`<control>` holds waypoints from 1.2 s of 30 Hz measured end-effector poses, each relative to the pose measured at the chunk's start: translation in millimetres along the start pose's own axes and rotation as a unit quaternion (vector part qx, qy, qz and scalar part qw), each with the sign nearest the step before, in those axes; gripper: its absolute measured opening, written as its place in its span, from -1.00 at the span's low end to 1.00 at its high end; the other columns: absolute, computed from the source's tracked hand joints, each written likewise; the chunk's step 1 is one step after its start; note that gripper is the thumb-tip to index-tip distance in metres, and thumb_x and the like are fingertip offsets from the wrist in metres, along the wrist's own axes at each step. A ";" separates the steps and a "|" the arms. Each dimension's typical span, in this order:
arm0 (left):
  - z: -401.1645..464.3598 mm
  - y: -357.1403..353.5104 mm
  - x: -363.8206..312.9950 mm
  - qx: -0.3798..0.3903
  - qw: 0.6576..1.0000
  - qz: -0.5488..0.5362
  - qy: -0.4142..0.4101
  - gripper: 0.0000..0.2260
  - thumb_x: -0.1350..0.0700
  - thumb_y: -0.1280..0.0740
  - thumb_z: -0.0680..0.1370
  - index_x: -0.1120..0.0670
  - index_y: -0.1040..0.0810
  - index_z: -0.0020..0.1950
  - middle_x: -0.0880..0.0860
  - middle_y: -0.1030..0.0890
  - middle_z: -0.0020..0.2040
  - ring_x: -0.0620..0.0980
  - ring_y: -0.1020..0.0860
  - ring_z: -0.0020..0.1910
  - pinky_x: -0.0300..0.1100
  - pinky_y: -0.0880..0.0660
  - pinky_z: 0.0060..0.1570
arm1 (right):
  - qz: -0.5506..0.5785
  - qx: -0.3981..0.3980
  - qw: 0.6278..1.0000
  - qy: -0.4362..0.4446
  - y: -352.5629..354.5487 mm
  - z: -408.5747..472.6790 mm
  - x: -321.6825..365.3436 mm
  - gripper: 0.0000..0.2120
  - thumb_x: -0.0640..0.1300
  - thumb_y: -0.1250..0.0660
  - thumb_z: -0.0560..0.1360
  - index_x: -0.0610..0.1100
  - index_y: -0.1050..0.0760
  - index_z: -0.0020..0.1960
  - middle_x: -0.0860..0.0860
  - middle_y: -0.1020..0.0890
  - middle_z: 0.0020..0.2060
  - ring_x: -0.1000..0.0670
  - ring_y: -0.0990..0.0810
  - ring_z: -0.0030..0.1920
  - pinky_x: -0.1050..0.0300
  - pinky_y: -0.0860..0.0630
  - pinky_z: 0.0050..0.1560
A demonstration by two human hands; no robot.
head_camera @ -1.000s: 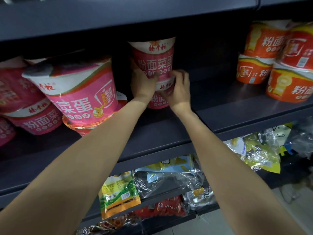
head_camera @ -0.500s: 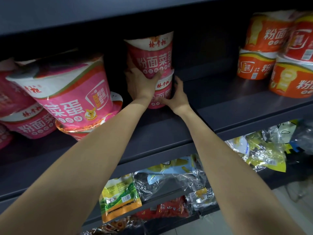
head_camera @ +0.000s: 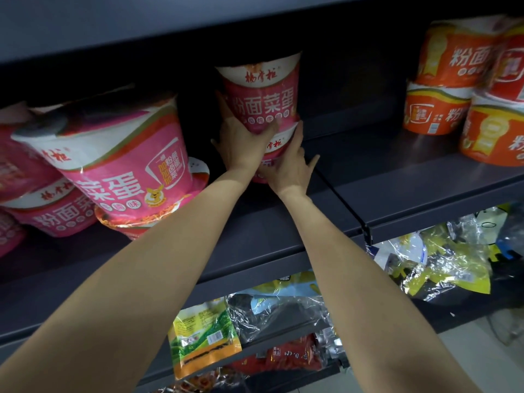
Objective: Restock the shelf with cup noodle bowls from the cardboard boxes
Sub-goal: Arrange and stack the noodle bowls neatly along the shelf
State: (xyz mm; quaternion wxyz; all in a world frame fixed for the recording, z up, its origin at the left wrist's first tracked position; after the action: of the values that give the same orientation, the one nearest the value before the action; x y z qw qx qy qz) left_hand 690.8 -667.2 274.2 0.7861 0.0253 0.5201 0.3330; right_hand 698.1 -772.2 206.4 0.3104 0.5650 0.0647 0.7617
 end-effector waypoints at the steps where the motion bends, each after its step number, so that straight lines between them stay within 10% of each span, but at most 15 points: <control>1: 3.8 -2.9 -0.7 0.003 1.000 -0.007 0.014 0.11 -0.42 -0.41 0.20 0.07 -0.03 0.56 0.02 -0.43 0.42 0.04 -0.41 0.38 0.21 -0.26 0.39 | -0.014 -0.004 1.000 0.002 -1.1 0.7 0.6 0.14 0.15 -0.48 0.33 -0.09 0.28 0.54 -0.22 -0.46 0.31 -0.08 -0.38 0.38 -0.23 0.18 0.49; 8: 5.1 -4.4 -7.2 -0.009 0.998 -0.002 0.061 -0.15 -0.20 -0.49 0.37 0.14 -0.20 0.49 0.14 -0.46 0.35 0.13 -0.47 0.31 0.04 -0.46 0.26 | -0.016 0.007 0.998 0.053 6.5 7.8 -3.3 0.13 0.13 -0.49 0.32 -0.12 0.23 0.54 -0.13 -0.51 0.29 -0.05 -0.36 0.39 -0.17 0.21 0.50; 36: 2.8 -4.9 4.3 -0.062 0.995 -0.076 0.030 0.03 -0.09 -0.59 0.27 0.04 -0.02 0.55 0.13 -0.31 0.44 0.09 -0.35 0.41 0.09 -0.39 0.33 | 0.013 0.113 0.992 0.051 12.9 24.8 -12.2 0.19 0.17 -0.51 0.31 -0.03 0.32 0.54 -0.05 -0.23 0.50 -0.07 -0.19 0.49 -0.33 0.16 0.46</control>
State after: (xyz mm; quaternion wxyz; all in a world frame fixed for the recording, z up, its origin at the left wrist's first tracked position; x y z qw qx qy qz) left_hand 696.6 -667.8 270.2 0.7931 -0.0733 0.5222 0.3050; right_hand 717.3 -795.4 210.9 0.2307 0.5577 0.1587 0.7814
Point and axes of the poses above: each hand's wrist, its own z-axis towards the middle knuckle, its own y-axis out of the back of the hand, x = y × z, the point moved 5 cm from there along z, towards the middle knuckle
